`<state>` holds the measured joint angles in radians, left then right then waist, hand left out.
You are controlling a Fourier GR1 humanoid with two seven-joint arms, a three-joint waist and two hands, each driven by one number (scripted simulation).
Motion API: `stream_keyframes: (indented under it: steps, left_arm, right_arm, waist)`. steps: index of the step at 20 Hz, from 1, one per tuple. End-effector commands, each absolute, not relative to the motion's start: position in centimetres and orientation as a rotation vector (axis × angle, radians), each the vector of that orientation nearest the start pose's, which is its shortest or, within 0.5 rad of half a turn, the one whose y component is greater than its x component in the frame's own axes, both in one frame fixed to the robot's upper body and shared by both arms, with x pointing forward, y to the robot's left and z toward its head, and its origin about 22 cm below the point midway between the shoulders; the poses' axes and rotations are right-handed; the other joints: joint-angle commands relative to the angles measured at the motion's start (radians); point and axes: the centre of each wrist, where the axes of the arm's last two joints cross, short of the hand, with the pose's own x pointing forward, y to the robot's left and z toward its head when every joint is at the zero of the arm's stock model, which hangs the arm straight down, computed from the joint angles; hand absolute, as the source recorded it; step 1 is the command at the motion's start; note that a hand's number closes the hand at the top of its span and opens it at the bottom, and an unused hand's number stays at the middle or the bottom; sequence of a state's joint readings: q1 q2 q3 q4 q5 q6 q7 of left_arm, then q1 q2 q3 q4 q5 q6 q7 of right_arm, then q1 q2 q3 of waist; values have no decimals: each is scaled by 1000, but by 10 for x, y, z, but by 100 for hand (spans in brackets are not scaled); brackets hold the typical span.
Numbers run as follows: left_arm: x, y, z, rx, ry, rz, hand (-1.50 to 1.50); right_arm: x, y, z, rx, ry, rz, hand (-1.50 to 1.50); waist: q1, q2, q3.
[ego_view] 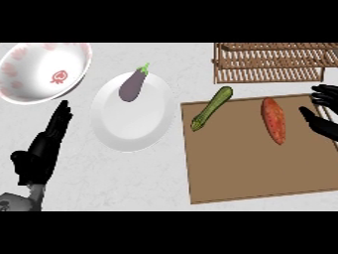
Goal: Pick the sweet potato from the tray and place it in the tiered shelf
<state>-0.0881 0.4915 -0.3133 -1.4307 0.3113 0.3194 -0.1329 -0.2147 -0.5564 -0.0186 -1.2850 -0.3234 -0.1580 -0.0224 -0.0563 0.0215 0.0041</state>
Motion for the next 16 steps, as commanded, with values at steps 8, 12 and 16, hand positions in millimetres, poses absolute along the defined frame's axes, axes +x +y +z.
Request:
stream_keyframes:
  steps: [8, 12, 16]
  left_arm:
    - [287, 232, 16, 117, -1571, -265, 0]
    - [275, 218, 13, 112, -1573, -255, 0]
    - [271, 224, 12, 98, -1581, -253, 0]
  right_arm:
    - [278, -440, 4, -573, -1677, -427, -150]
    - [278, -453, 44, -447, -1559, -90, -150]
    - [279, -458, 77, -467, -1494, 116, -150]
  waist:
    - [57, -17, -2]
    - [56, -23, -4]
    - [54, -25, -5]
